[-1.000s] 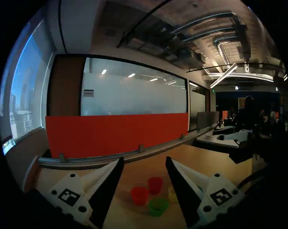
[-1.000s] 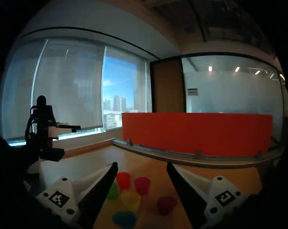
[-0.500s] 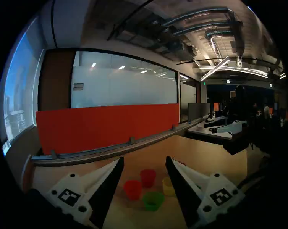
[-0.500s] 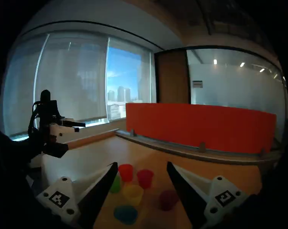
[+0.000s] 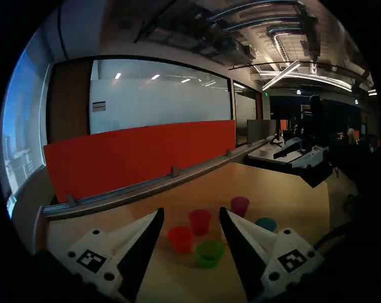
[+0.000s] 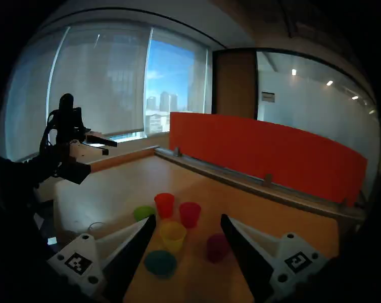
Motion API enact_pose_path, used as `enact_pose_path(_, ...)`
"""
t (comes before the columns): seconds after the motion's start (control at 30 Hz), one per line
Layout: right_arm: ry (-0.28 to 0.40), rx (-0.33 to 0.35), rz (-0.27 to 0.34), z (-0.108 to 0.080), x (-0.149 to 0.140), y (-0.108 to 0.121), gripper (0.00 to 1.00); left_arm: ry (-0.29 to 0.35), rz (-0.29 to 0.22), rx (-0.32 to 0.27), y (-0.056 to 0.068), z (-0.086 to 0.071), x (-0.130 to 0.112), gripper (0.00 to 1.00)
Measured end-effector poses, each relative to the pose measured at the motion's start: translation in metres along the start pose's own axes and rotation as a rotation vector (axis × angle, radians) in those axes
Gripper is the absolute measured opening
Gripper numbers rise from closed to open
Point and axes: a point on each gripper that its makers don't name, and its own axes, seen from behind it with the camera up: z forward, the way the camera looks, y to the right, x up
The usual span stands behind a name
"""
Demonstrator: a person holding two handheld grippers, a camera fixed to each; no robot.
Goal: Pour water
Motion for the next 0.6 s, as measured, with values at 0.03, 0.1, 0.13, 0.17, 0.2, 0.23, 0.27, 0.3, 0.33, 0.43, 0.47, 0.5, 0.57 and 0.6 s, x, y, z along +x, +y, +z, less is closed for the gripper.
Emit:
enact_pose_path(0.03, -0.005, 0.004, -0.001, 0.0, -0.002, -0.001, 0.99, -0.007, -0.004, -0.008, 0.001, 0.001, -0.002, 0.8)
enact_pose_path(0.1, -0.019, 0.012, -0.005, -0.001, -0.007, -0.004, 0.99, -0.023, -0.013, -0.025, 0.004, 0.002, -0.007, 0.8)
enact_pose_path(0.13, -0.028, 0.015, -0.007, -0.001, -0.01, -0.005, 0.99, -0.032, -0.018, -0.031, 0.005, 0.003, -0.009, 0.8)
enact_pose_path(0.17, -0.038, 0.018, -0.009, -0.001, -0.013, -0.006, 0.99, -0.043, -0.023, -0.038, 0.007, 0.004, -0.011, 0.8)
enact_pose_path(0.2, -0.045, 0.019, -0.011, -0.002, -0.016, -0.006, 0.99, -0.049, -0.022, -0.042, 0.008, 0.004, -0.013, 0.8)
enact_pose_path(0.23, -0.052, 0.02, -0.014, -0.002, -0.019, -0.007, 0.99, -0.054, -0.019, -0.046, 0.009, 0.005, -0.014, 0.8)
enact_pose_path(0.27, -0.06, 0.02, -0.017, -0.003, -0.021, -0.007, 0.99, -0.059, -0.015, -0.049, 0.009, 0.005, -0.015, 0.8)
enact_pose_path(0.3, -0.065, 0.02, -0.019, -0.003, -0.024, -0.007, 0.99, -0.064, -0.011, -0.049, 0.01, 0.006, -0.017, 0.8)
enact_pose_path(0.33, -0.069, 0.021, -0.02, -0.004, -0.026, -0.007, 0.99, -0.069, -0.005, -0.048, 0.009, 0.006, -0.019, 0.8)
enact_pose_path(0.43, -0.084, 0.022, -0.024, -0.005, -0.033, -0.008, 0.99, -0.082, 0.006, -0.047, 0.011, 0.008, -0.026, 0.8)
enact_pose_path(0.47, -0.089, 0.022, -0.024, -0.005, -0.036, -0.008, 0.99, -0.087, 0.009, -0.048, 0.012, 0.009, -0.029, 0.8)
enact_pose_path(0.5, -0.094, 0.024, -0.024, -0.005, -0.039, -0.009, 0.99, -0.093, 0.009, -0.052, 0.013, 0.01, -0.032, 0.8)
enact_pose_path(0.57, -0.105, 0.029, -0.023, -0.005, -0.045, -0.01, 0.99, -0.108, 0.009, -0.063, 0.017, 0.012, -0.04, 0.8)
enact_pose_path(0.6, -0.111, 0.031, -0.023, -0.004, -0.048, -0.011, 1.0, -0.114, 0.011, -0.066, 0.019, 0.013, -0.044, 0.8)
